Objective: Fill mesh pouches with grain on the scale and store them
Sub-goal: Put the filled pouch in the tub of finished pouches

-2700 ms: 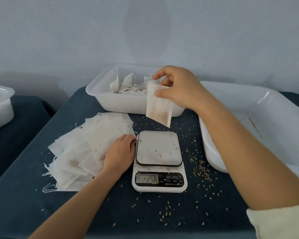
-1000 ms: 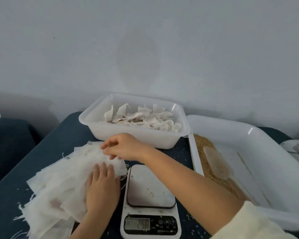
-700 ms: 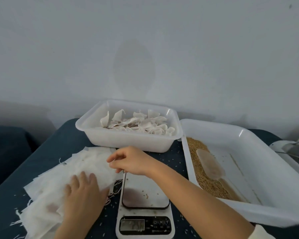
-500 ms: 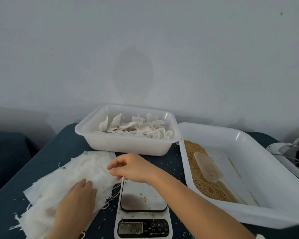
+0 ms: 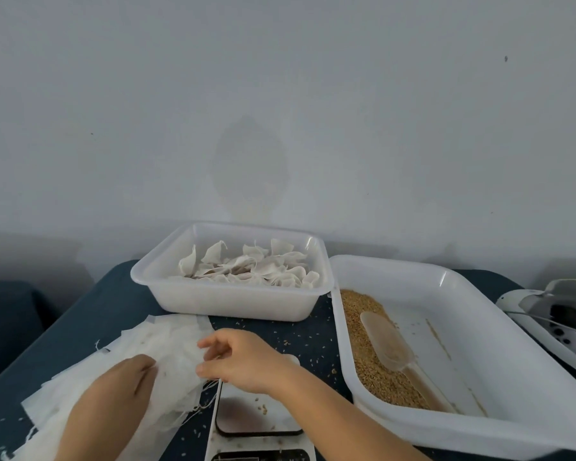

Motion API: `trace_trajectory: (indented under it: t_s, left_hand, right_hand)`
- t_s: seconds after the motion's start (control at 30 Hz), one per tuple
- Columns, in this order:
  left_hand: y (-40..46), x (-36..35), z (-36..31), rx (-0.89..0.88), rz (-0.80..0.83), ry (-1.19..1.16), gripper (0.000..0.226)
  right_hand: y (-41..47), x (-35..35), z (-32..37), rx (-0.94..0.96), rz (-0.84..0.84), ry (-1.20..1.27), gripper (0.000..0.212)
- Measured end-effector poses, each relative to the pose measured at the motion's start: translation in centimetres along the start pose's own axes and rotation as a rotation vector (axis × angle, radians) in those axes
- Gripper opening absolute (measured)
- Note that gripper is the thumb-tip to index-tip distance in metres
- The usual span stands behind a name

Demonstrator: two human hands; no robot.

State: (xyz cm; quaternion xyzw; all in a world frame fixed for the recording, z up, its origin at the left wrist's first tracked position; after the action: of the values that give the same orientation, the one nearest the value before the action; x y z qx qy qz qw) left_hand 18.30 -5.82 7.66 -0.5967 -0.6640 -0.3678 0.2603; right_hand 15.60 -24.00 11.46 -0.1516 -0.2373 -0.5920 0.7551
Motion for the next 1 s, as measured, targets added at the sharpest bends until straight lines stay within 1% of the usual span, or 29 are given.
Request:
trace_trajectory:
  t_s: [0.07, 0.1, 0.13, 0.17, 0.23, 0.3, 0.37, 0.4, 0.43, 0.5, 0.57, 0.6, 0.67, 0.73, 0.77, 0.8, 0.83, 0.87, 0.9, 1.0]
  left_hand:
    - [-0.1, 0.7, -0.7, 0.017, -0.015, -0.194, 0.015]
    - [-0.2, 0.9, -1.2, 0.017, -0.007, -0.265, 0.015]
    - [-0.3, 0.9, -1.6, 0.016, 0.004, -0.323, 0.015]
    - [-0.3, 0.9, -2.0, 0.013, 0.014, -0.374, 0.015]
    - [-0.3, 0.8, -2.3, 0.023, 0.028, -0.471, 0.016]
    - [-0.3, 0.6, -2.2, 0.061, 0.041, -0.558, 0.016]
    - [-0.2, 0.1, -1.8, 0.136, 0.067, -0.637, 0.015]
    - [-0.3, -0.2, -1.7, 0.184, 0.088, -0.679, 0.014]
    - [-0.3, -0.4, -1.5, 0.226, 0.11, -0.722, 0.012]
    - [-0.5, -0.8, -1.6, 0.292, 0.141, -0.782, 0.009]
    - [-0.8, -1.0, -2.0, 0.274, 0.133, -0.764, 0.003]
    - [-1.0, -1.1, -2.3, 0.217, 0.108, -0.715, 0.012]
    - [-1.7, -0.6, -3.0, 0.0, 0.049, -0.569, 0.033]
    - [-2.7, 0.2, -4.1, -0.223, 0.045, -0.427, 0.039]
    - [-3.1, 0.4, -4.7, -0.282, 0.077, -0.383, 0.038]
    - [-3.4, 0.3, -5.2, -0.316, 0.114, -0.359, 0.042]
    - [-3.5, 0.1, -5.5, -0.333, 0.127, -0.359, 0.055]
    - [-3.5, -0.2, -5.7, -0.309, 0.125, -0.37, 0.067]
    - [-3.6, -0.4, -5.9, -0.279, 0.119, -0.379, 0.069]
    - [-3.9, -0.8, -6.3, -0.26, 0.123, -0.38, 0.044]
  right_hand:
    - [0.2, -0.4, -0.1, -0.012, -0.006, 0.024, 0.066]
    - [0.3, -0.6, 0.0, -0.027, -0.001, 0.06, 0.071]
    - [0.5, -0.9, 0.1, -0.045, 0.001, 0.11, 0.072]
    - [0.7, -1.1, 0.3, -0.063, -0.006, 0.171, 0.068]
    - [1.0, -1.5, 0.4, -0.087, -0.044, 0.269, 0.053]
    - [1.0, -1.5, 0.1, -0.093, -0.07, 0.297, 0.036]
    - [0.9, -1.5, -0.1, -0.096, -0.045, 0.313, 0.019]
    - [0.7, -1.5, -0.2, -0.103, -0.019, 0.322, 0.017]
    - [0.6, -1.5, -0.3, -0.113, 0.001, 0.321, 0.02]
    - [0.2, -1.5, -0.5, -0.13, 0.014, 0.324, 0.035]
    - [-0.1, -1.3, -0.8, -0.126, -0.013, 0.371, 0.038]
    - [-0.3, -1.1, -1.0, -0.119, -0.039, 0.396, 0.037]
    - [-0.7, -0.5, -1.0, -0.101, -0.099, 0.406, 0.03]
    - [-1.2, 0.4, -1.0, -0.08, -0.136, 0.378, 0.009]
    - [-1.4, 0.8, -0.9, -0.074, -0.149, 0.354, 0.01]
    - [-1.6, 1.1, -0.9, -0.076, -0.16, 0.328, 0.014]
    - [-1.8, 1.4, -0.9, -0.082, -0.168, 0.301, 0.019]
    - [-2.0, 1.6, -0.9, -0.091, -0.177, 0.275, 0.024]
    - [-2.2, 1.8, -1.0, -0.098, -0.178, 0.263, 0.03]
    - [-3.0, 2.1, -0.9, -0.08, -0.174, 0.33, 0.034]
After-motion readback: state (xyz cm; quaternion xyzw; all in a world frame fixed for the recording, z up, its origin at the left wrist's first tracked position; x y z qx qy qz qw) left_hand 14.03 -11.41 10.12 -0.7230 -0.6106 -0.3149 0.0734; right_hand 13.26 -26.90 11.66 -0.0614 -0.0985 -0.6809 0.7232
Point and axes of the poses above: each hand's wrist, its own y-axis towards the middle knuckle, its own x-axis out of the back of the hand, z = x × y, the point moved 3 cm from there along y, towards the middle knuckle, and after that the axes turned 11 degrees about x, right-handed, at the moved point
